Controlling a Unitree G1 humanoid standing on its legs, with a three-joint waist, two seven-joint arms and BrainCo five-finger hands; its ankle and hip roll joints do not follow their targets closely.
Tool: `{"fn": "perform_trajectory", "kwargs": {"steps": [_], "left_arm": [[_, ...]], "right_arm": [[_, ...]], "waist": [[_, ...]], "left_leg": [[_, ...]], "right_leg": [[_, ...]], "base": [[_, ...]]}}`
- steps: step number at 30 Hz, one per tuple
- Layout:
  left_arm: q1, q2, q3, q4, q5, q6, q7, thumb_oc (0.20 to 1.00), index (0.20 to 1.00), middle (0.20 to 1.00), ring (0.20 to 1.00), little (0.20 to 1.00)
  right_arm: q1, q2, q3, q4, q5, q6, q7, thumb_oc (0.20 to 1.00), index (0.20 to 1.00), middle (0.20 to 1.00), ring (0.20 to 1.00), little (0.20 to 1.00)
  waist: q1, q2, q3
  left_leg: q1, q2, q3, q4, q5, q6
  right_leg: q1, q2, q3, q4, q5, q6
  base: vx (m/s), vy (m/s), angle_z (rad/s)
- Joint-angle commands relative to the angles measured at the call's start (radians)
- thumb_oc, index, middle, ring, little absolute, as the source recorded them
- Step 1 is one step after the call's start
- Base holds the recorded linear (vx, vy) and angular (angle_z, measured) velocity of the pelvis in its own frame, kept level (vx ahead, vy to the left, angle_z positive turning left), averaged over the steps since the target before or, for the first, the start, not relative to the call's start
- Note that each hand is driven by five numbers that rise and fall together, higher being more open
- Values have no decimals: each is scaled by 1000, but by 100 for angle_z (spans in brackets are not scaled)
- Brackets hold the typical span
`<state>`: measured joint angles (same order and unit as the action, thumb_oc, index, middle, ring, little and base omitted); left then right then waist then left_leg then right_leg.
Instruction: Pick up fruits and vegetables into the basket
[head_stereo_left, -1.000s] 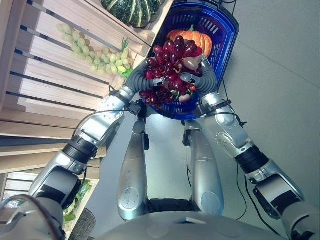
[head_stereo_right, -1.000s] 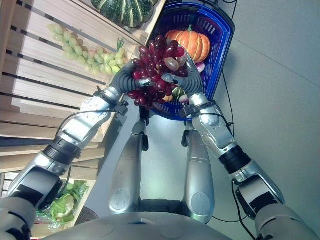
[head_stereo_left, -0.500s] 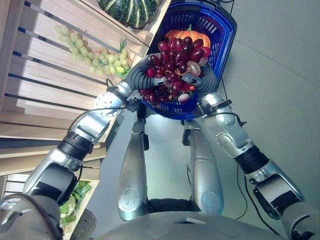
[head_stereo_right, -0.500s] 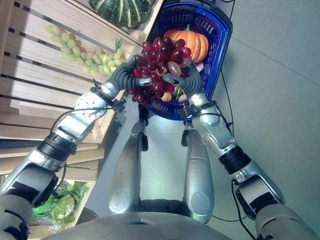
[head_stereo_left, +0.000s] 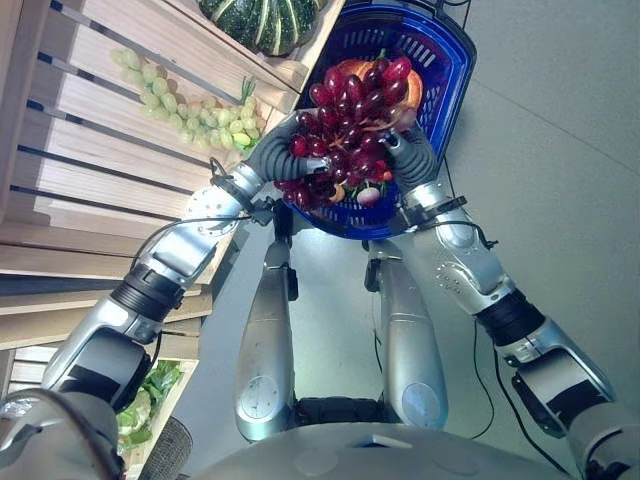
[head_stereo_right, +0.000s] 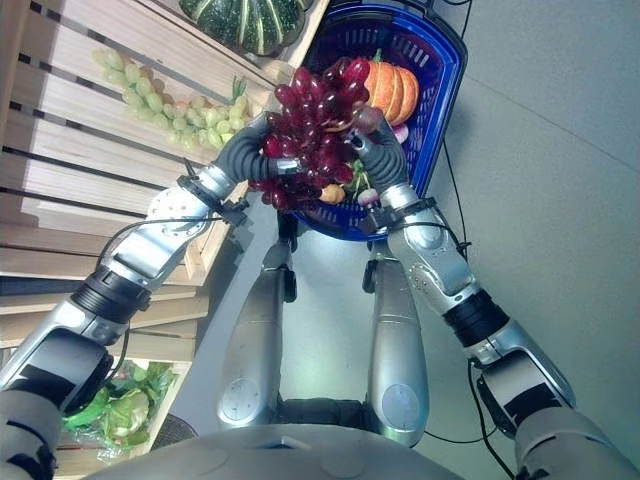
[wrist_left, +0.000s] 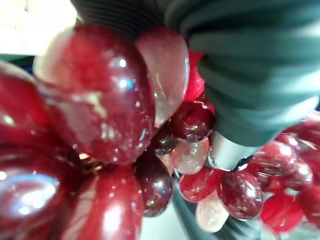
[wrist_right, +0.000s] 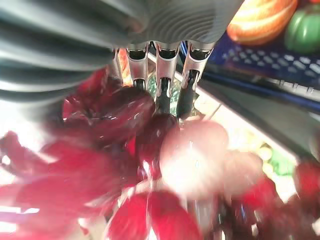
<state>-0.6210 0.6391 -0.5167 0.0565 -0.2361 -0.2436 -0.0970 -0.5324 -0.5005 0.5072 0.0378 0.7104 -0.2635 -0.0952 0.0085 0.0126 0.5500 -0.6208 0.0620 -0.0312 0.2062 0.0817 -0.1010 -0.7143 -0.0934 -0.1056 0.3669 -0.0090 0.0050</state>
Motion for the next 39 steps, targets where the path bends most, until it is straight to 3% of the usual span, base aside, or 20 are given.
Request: {"fn": "perform_trajectory", "kwargs": {"steps": [1, 8, 9, 10, 16, 20, 27, 39], "left_arm": [[-31, -57, -16, -176, -7, -101, -22, 200, 200, 200, 200, 200], [-31, -69, -15, -179, -29, -94, -9, 200, 200, 200, 200, 200], [-29, -71, -13, -179, -37, -89, 14, 573, 573, 573, 573, 573], [-27, -71, -10, -176, -56, -85, 34, 1000, 1000, 1000, 1000, 1000], [27, -111, 37, -169, -168, -108, 135, 1000, 1000, 1000, 1000, 1000], [99, -172, 105, -152, -327, -153, 210, 1000, 1000, 1000, 1000, 1000], [149, -219, 184, -152, -319, -200, 339, 1000, 1000, 1000, 1000, 1000], [168, -232, 311, -101, -277, -208, 475, 1000, 1000, 1000, 1000, 1000]], "right_arm": [[-37, 38, 53, -77, -7, -7, 39, 200, 200, 200, 200, 200], [-43, 50, 57, -68, 6, -2, 52, 200, 200, 200, 200, 200], [-44, 50, 57, -68, 12, 0, 53, 200, 200, 200, 200, 200], [-43, 50, 56, -68, 18, -1, 54, 200, 200, 200, 200, 200], [-21, 68, 46, -68, 15, -14, 54, 200, 200, 200, 200, 200], [6, 93, 33, -69, -2, -23, 55, 200, 200, 200, 200, 200], [30, 118, 3, -81, 27, -3, 73, 200, 200, 200, 200, 200], [55, 137, -41, -60, 44, -3, 71, 200, 200, 200, 200, 200]], "waist": [[-11, 3, -30], [-11, 3, -30], [-11, 3, -30], [-10, 3, -30], [-5, 2, -30], [1, 1, -30], [8, 2, -30], [8, 16, -30]], "left_leg": [[-13, -105, 59, 1, -37, 76], [-7, -106, 62, -9, -35, 76], [-7, -106, 62, -9, -35, 76], [-7, -106, 60, -10, -34, 76], [-3, -110, 53, -16, -34, 78], [-1, -118, 44, -15, -37, 80], [-3, -123, 35, -11, -34, 78], [3, -123, 46, 0, -39, 73]], "right_leg": [[79, 41, -65, -78, -18, 39], [83, 41, -63, -89, -12, 41], [83, 41, -63, -90, -11, 41], [84, 41, -63, -92, -11, 41], [90, 39, -66, -101, -8, 42], [91, 40, -70, -100, -12, 40], [95, 37, -78, -98, -17, 35], [97, 35, -77, -79, -35, 24]], "base": [[0, 0, 0], [0, 0, 0], [0, 0, 0], [0, 0, 0], [0, 0, 0], [-2, -8, 0], [1, -6, 2], [4, 9, 0]]}}
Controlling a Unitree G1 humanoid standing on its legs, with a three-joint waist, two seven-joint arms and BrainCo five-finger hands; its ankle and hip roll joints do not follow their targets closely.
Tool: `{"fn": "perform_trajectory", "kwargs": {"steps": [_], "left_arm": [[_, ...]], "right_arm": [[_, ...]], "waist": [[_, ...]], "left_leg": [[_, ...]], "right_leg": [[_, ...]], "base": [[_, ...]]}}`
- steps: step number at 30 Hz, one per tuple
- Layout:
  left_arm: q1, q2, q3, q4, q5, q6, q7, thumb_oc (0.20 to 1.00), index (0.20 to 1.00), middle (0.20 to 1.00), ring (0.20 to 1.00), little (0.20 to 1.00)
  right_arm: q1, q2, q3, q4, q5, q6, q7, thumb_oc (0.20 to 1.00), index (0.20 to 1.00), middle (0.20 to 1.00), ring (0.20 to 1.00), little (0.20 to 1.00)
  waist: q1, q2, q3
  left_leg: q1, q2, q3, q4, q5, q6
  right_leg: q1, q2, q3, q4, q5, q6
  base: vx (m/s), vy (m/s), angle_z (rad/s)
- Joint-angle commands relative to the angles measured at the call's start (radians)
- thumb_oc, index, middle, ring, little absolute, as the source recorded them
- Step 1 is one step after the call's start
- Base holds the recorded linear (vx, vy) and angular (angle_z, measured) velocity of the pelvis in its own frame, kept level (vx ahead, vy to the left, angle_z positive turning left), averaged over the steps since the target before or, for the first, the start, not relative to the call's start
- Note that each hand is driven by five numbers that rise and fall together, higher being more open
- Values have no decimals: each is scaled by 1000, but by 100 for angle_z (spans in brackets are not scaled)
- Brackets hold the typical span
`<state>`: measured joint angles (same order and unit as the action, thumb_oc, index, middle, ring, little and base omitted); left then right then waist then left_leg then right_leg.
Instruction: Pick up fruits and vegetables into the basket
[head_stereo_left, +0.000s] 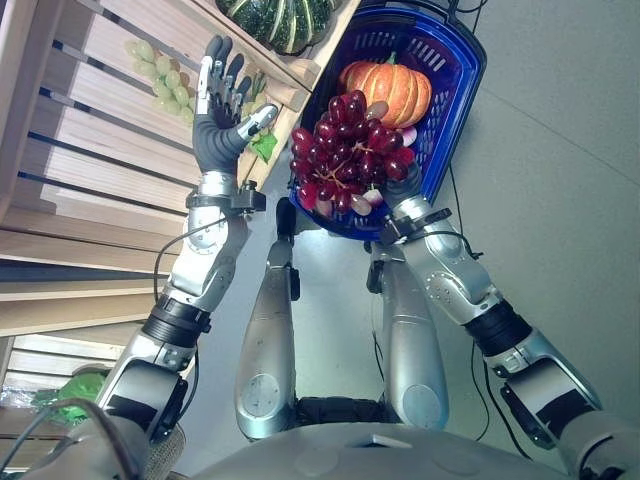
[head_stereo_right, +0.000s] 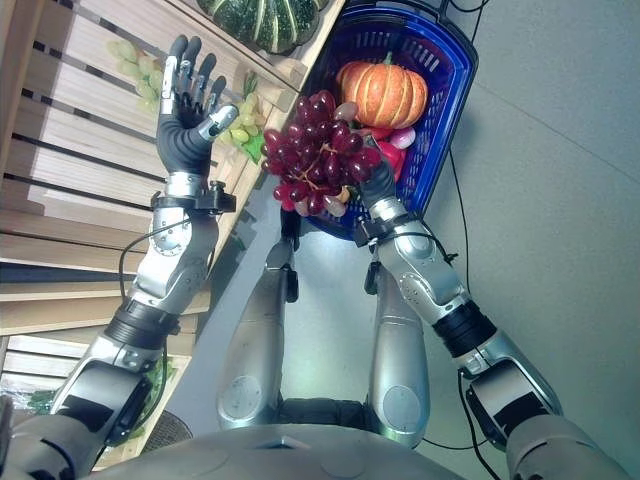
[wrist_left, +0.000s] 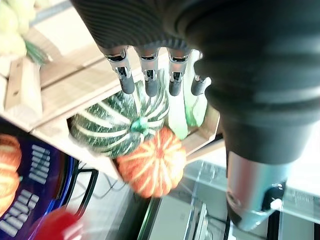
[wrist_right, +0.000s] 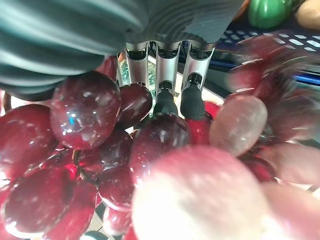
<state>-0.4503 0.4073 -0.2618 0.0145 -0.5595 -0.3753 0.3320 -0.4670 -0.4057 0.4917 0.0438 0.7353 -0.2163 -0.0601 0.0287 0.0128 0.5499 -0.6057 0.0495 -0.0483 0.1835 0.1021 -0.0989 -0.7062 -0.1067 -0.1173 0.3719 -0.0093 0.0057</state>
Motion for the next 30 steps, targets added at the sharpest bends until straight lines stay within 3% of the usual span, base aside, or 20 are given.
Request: {"fn": "perform_trajectory", "kwargs": {"steps": [1, 13, 18, 26, 30], "left_arm": [[-3, 1, 65, -53, 56, -79, 61, 1000, 1000, 1000, 1000, 1000], [-67, 14, 98, 112, 145, -104, 168, 1000, 1000, 1000, 1000, 1000], [-135, 69, 83, 260, 333, 0, 306, 1000, 1000, 1000, 1000, 1000], [-294, 184, -5, 525, 535, 146, 417, 1000, 1000, 1000, 1000, 1000], [-386, 224, -98, 643, 658, 214, 444, 1000, 1000, 1000, 1000, 1000]], "right_arm": [[-9, 42, -29, -61, 15, -53, 34, 200, 200, 200, 200, 200], [-66, 42, -51, 135, -37, -97, -43, 200, 200, 200, 200, 200], [-164, 2, -58, 331, -67, -60, -103, 200, 200, 200, 200, 200], [-366, -49, -25, 650, -86, 20, -187, 200, 200, 200, 200, 200], [-486, -53, -18, 833, -137, 87, -210, 200, 200, 200, 200, 200]], "waist": [[-12, 17, -30], [-12, 28, -30], [2, 43, -30], [20, 75, -30], [31, 97, -30]], "left_leg": [[-12, -111, 64, 24, -61, 70], [-20, -105, 74, 50, -68, 62], [-19, -108, 73, 59, -72, 55], [-18, -111, 77, 73, -71, 45], [-25, -113, 81, 80, -67, 45]], "right_leg": [[88, 49, -64, -81, -37, 22], [73, 44, -59, -51, -50, 19], [74, 34, -65, -43, -55, 20], [69, 21, -73, -24, -62, 18], [54, 16, -75, -11, -62, 17]], "base": [[0, 0, 0], [9, 15, -2], [0, 0, 0], [2, 23, 1], [-5, 47, 3]]}}
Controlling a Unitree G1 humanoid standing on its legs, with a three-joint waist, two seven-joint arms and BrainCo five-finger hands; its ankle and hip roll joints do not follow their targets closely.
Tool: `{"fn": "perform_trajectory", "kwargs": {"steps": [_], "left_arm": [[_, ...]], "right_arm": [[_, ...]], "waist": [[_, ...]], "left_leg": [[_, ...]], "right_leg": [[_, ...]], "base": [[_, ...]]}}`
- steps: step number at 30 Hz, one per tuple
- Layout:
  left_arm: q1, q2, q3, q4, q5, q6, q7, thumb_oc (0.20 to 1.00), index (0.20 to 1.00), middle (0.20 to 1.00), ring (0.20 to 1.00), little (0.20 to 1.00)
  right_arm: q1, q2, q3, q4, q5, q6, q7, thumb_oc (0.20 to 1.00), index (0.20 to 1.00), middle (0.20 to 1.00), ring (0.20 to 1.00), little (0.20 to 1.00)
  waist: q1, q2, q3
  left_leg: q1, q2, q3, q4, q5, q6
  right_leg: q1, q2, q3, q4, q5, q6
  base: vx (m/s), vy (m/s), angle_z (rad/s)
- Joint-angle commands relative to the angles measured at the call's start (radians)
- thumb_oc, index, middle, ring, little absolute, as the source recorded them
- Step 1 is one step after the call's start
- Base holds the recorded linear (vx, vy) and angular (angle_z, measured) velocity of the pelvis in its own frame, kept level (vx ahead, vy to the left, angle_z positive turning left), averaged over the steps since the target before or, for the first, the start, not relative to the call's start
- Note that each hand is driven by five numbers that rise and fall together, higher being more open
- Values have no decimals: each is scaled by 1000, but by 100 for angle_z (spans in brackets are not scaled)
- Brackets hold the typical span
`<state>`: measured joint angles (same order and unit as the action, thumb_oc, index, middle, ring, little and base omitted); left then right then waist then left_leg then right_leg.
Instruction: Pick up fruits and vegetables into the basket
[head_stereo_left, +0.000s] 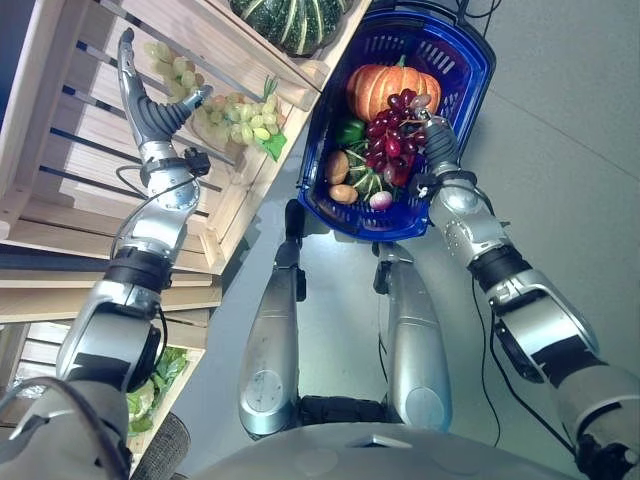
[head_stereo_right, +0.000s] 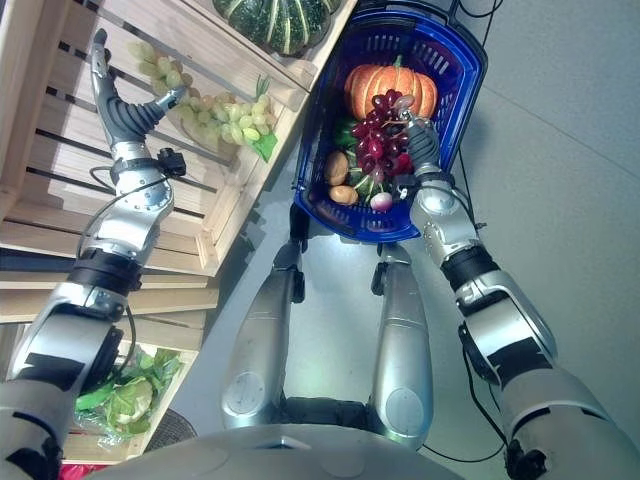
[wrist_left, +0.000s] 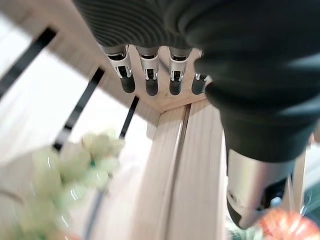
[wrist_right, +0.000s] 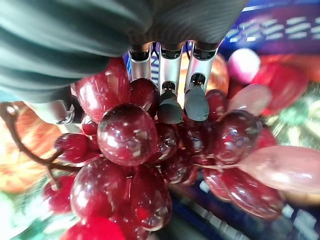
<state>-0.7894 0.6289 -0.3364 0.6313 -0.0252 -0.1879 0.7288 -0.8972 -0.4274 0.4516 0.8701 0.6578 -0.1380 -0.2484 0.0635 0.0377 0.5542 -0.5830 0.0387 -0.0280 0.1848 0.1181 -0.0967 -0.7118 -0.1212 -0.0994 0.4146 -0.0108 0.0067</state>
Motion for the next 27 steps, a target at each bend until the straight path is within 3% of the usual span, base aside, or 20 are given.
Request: {"fn": "perform_trajectory", "kwargs": {"steps": [1, 6, 15, 16, 17, 18, 27], "left_arm": [[-61, 7, -47, 45, 159, 48, 51, 1000, 1000, 1000, 1000, 1000], [-105, 6, -104, 131, 227, 92, 61, 1000, 1000, 1000, 1000, 1000], [-135, 4, -187, 208, 388, 78, 3, 1000, 1000, 1000, 1000, 1000], [-138, 6, -197, 211, 400, 75, -7, 1000, 1000, 1000, 1000, 1000], [-142, 5, -208, 221, 419, 63, -15, 1000, 1000, 1000, 1000, 1000], [-146, 8, -224, 228, 449, 52, -32, 1000, 1000, 1000, 1000, 1000], [-164, 29, -346, 256, 573, 33, -68, 1000, 1000, 1000, 1000, 1000]], "right_arm": [[-78, -32, 27, 38, -91, 21, -29, 200, 200, 200, 200, 200], [-157, -25, 42, 147, -145, 85, -64, 200, 200, 200, 200, 200], [-240, -25, 79, 258, -289, 196, -109, 200, 200, 200, 200, 200], [-247, -26, 84, 268, -304, 206, -115, 338, 338, 338, 338, 338], [-254, -29, 91, 276, -303, 210, -117, 727, 727, 727, 727, 727], [-261, -32, 94, 286, -305, 212, -123, 1000, 1000, 1000, 1000, 1000], [-261, -53, 94, 282, -287, 173, -130, 1000, 1000, 1000, 1000, 1000]], "waist": [[-2, 76, -34], [5, 93, -34], [12, 109, -34], [11, 111, -34], [10, 113, -34], [9, 116, -34], [-14, 122, -34]], "left_leg": [[-50, -104, 60, 78, -81, 43], [-59, -107, 63, 76, -76, 45], [-72, -109, 68, 71, -66, 48], [-74, -108, 70, 71, -66, 48], [-77, -108, 71, 70, -65, 49], [-78, -107, 73, 69, -63, 48], [-84, -98, 88, 58, -57, 47]], "right_leg": [[57, 30, -94, -53, -59, 17], [45, 28, -97, -49, -59, 18], [27, 27, -101, -47, -50, 21], [22, 27, -100, -45, -50, 21], [19, 26, -99, -45, -49, 21], [15, 26, -99, -44, -48, 22], [-1, 32, -83, -50, -37, 28]], "base": [[-17, 40, 7], [-11, 33, 2], [-5, 20, 0], [-8, 39, 0], [-11, 46, 0], [-5, 49, 1], [-1, 50, 0]]}}
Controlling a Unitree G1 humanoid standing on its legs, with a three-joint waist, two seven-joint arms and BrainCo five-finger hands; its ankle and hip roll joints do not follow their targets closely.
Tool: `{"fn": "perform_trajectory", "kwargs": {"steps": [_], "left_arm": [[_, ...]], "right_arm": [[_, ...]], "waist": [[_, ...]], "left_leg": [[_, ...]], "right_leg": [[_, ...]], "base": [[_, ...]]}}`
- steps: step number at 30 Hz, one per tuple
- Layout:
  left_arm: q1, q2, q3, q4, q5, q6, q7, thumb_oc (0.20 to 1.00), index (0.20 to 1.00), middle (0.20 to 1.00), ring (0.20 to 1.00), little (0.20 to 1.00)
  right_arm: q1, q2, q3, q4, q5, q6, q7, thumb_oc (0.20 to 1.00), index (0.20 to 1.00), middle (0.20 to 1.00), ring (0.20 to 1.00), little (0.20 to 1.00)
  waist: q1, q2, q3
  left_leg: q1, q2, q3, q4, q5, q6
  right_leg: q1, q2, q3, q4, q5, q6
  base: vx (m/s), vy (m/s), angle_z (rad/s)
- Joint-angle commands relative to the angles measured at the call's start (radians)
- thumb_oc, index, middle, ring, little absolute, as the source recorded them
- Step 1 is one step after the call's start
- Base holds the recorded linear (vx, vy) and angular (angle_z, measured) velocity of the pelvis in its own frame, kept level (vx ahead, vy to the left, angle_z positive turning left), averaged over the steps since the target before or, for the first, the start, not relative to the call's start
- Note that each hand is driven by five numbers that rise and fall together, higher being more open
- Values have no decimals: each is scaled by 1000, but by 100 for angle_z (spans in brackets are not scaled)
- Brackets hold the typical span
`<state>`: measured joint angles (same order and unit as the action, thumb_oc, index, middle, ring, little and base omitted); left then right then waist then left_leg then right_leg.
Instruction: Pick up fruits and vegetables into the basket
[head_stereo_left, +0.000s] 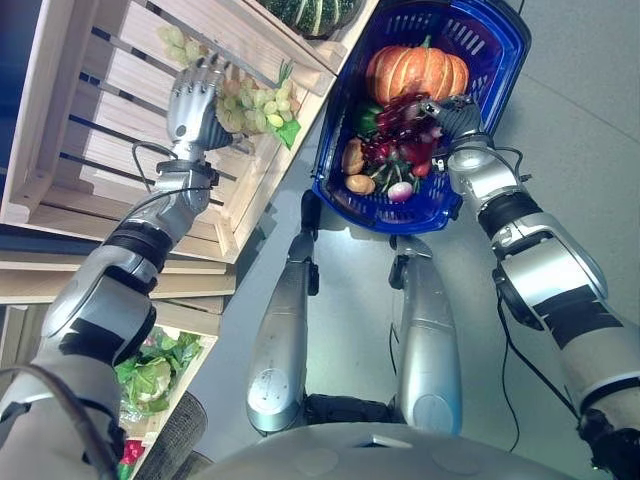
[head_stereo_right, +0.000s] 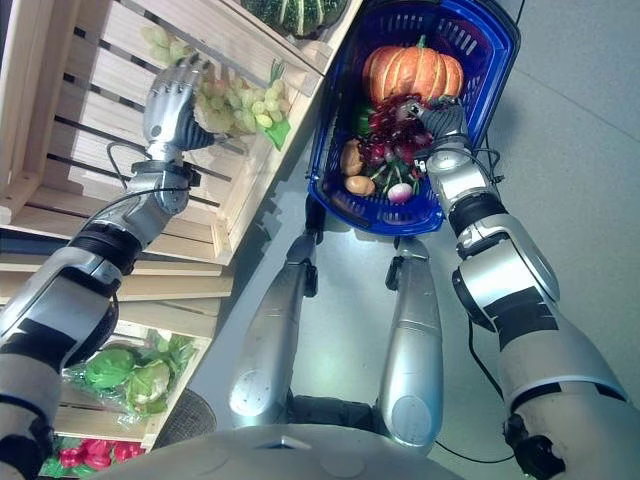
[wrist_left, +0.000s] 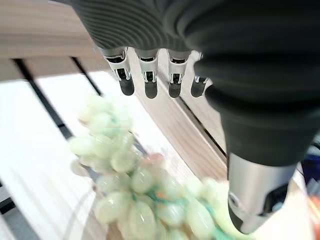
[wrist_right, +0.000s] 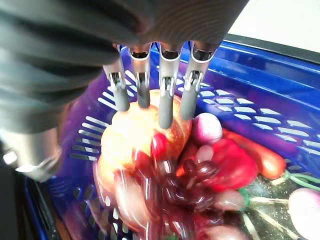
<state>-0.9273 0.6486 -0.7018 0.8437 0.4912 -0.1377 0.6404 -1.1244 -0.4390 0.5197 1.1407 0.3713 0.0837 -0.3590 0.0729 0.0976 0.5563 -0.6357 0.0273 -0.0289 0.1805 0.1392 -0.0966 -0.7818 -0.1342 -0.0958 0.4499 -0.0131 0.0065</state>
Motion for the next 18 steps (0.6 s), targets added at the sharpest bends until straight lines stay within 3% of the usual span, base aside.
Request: {"fn": "perform_trajectory", "kwargs": {"steps": [1, 10, 18], "left_arm": [[-46, 11, -6, 56, 87, -9, 23, 1000, 1000, 1000, 1000, 1000], [-130, 25, -103, 109, 165, 77, -8, 1000, 1000, 1000, 1000, 1000], [-142, 38, -102, 166, 181, 162, -49, 1000, 1000, 1000, 1000, 1000]], "right_arm": [[-30, -46, 26, 8, 5, -62, -15, 1000, 1000, 1000, 1000, 1000], [3, -59, 35, -62, 35, -120, 3, 1000, 1000, 1000, 1000, 1000], [73, -77, 31, -203, 109, -164, -6, 1000, 1000, 1000, 1000, 1000]], "waist": [[-31, 60, -36], [-68, 44, -36], [-93, 22, -36]], "left_leg": [[-36, -84, 93, 63, -77, 46], [-56, -73, 105, 58, -72, 42], [-71, -67, 109, 56, -69, 37]], "right_leg": [[62, 47, -82, -85, -33, 28], [38, 61, -61, -91, -24, 31], [26, 70, -48, -98, -21, 31]], "base": [[-7, 46, -1], [0, 15, -1], [1, 15, -5]]}}
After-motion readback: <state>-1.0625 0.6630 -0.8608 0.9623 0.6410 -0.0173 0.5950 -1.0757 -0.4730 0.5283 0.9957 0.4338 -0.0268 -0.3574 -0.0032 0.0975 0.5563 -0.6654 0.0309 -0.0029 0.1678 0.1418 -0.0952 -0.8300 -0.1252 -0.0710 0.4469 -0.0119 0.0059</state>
